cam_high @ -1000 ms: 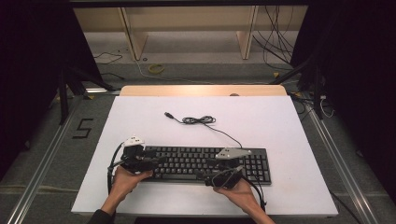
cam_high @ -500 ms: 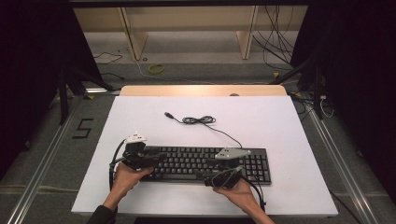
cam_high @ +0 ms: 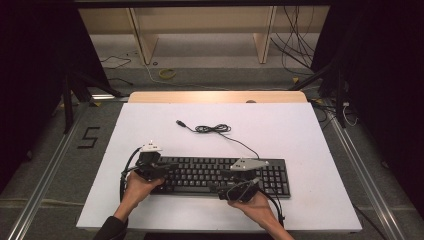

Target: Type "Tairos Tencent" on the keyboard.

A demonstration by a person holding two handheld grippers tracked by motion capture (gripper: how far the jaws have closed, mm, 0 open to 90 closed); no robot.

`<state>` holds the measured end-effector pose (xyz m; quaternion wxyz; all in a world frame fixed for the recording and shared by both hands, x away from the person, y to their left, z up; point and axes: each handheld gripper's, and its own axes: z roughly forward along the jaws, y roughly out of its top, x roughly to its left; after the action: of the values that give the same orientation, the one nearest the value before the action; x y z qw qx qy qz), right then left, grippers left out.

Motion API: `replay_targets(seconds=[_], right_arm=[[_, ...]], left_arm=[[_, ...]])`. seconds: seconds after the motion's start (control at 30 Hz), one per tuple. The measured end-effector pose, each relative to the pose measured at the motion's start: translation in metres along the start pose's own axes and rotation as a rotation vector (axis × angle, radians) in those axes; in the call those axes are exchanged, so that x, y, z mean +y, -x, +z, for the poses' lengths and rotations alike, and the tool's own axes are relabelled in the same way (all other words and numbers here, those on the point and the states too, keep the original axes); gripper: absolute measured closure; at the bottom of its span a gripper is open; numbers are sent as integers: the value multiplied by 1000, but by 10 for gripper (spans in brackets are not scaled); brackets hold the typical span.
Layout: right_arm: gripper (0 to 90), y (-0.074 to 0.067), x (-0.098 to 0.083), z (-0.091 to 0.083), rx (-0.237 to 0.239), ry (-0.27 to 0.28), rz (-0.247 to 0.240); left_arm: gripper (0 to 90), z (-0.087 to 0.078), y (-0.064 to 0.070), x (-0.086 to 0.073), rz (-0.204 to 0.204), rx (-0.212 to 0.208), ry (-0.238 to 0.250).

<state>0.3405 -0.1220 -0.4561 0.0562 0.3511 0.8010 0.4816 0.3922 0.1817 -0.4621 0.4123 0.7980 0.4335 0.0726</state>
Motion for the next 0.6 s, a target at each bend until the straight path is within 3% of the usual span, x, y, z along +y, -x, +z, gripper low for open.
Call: replay_targets(seconds=[0.2, 0.6], right_arm=[[331, 0, 0, 0, 0, 4, -4], [327, 0, 0, 0, 0, 4, -5]], left_arm=[[887, 6, 1, -1, 18, 7, -30], [890, 13, 0, -3, 9, 14, -62]])
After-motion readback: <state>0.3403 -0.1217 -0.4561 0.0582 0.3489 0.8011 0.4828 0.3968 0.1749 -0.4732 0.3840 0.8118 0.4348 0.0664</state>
